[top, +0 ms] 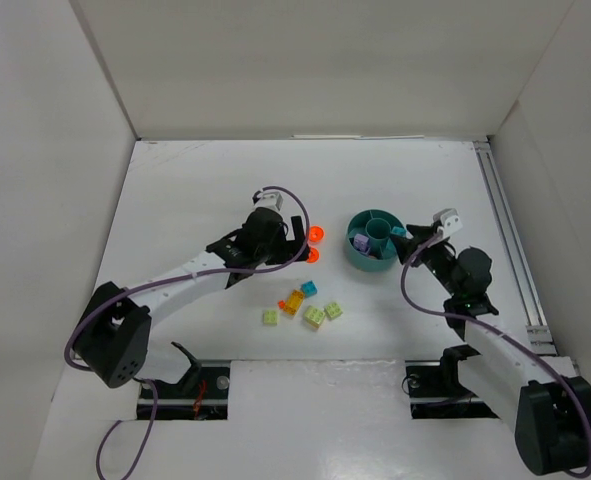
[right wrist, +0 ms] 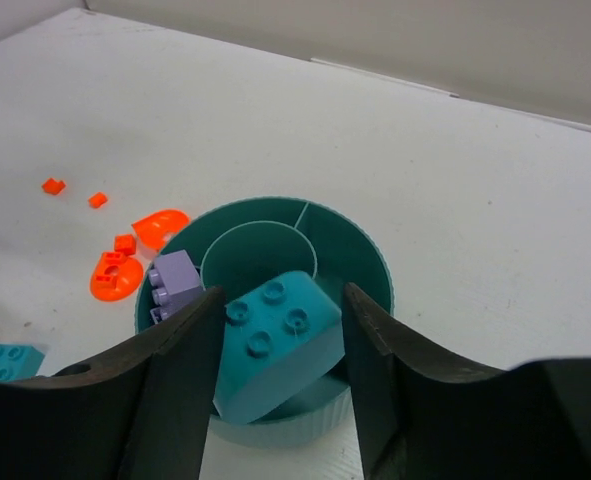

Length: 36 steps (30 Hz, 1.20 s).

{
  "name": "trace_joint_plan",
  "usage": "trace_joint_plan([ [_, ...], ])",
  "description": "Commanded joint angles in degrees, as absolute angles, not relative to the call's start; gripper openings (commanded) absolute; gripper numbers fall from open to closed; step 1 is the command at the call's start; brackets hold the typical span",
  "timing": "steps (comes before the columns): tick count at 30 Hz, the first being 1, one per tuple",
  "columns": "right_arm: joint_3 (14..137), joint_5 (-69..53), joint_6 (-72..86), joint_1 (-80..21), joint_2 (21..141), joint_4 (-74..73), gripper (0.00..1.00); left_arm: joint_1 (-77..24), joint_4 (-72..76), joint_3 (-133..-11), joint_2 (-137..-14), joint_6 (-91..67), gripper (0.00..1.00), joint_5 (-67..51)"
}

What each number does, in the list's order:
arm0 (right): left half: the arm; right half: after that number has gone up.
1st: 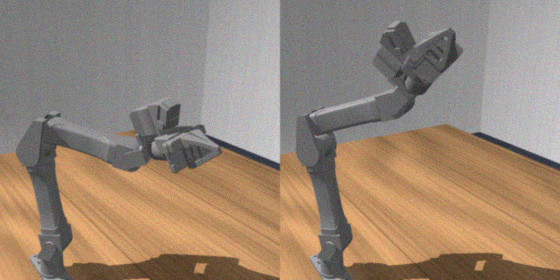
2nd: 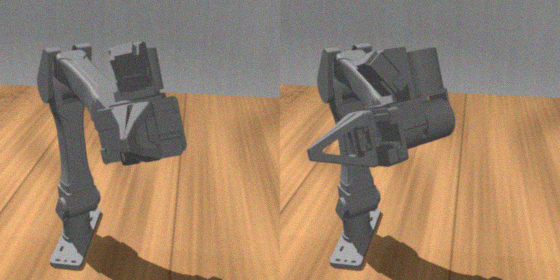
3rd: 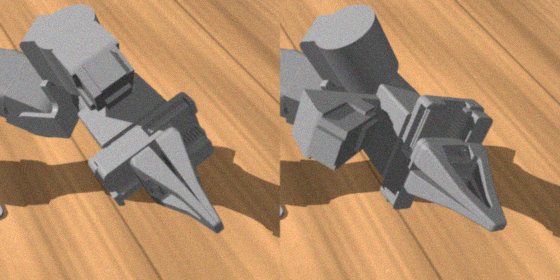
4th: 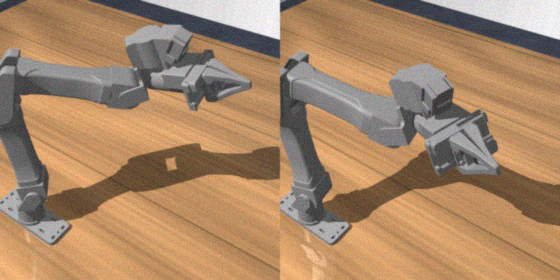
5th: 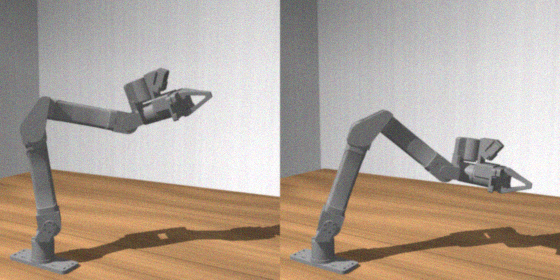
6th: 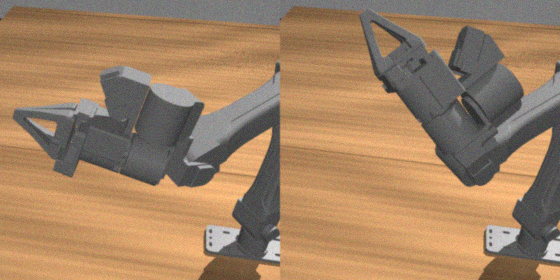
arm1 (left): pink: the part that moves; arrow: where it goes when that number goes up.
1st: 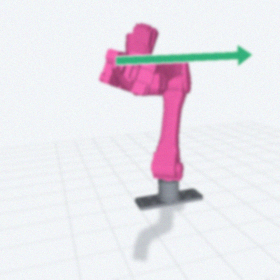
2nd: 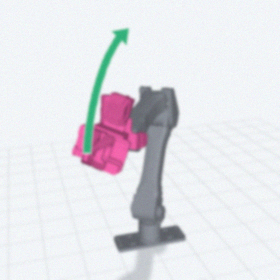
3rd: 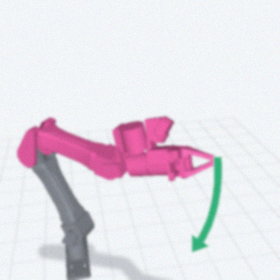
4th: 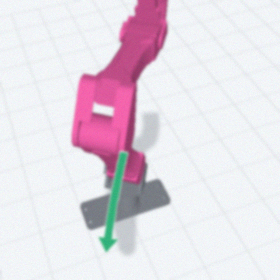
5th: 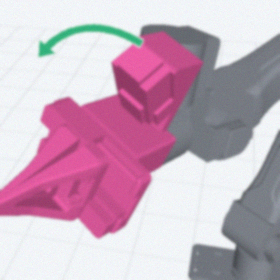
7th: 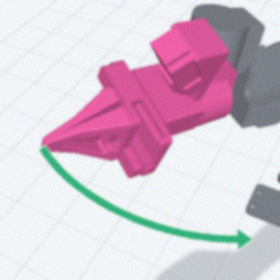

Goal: Sort the legos into containers by color

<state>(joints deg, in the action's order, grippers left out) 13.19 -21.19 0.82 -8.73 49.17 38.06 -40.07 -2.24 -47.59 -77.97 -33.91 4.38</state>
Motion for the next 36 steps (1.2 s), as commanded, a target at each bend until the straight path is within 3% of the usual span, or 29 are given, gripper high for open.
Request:
trace_joint_plan([
  [1, 15.6, -20.9, 0.4, -9.3, 50.4, 35.6, 0.31, -40.3, -0.4, -47.3, -75.5, -34.2, 1.00, 4.7],
  [7, 16.1, -19.0, -0.2, -9.3, 54.6, 37.6, 0.34, -40.3, -0.4, -46.8, -75.5, -34.2, 1.00, 4.7],
  [9, 16.6, -19.0, -0.2, -9.3, 54.6, 37.6, 0.40, -40.3, -0.4, -46.8, -75.5, -34.2, 1.00, 4.7],
  [17, 16.1, -19.6, -0.2, -9.3, 51.9, 37.1, 0.46, -40.3, -0.4, -46.8, -75.0, -34.2, 1.00, 4.7],
  [21, 18.9, -20.1, -3.6, -9.9, 49.6, 31.3, 0.60, -40.3, -0.9, -46.8, -74.4, -33.7, 1.00, 6.3],
  [25, 23.0, -17.8, -9.4, -15.4, 48.4, 23.0, 0.99, -40.3, -1.9, -47.3, -73.3, -33.7, 1.00, 7.6],
  [31, 33.2, -8.2, -17.8, -30.8, 53.4, 8.7, 1.00, -40.3, -6.8, -46.2, -70.7, -36.5, 1.00, 12.7],
  [36, 39.8, -2.0, -19.1, -44.5, 62.5, 2.0, 1.00, -34.8, -11.2, -44.3, -70.0, -40.3, 1.00, 12.0],
])
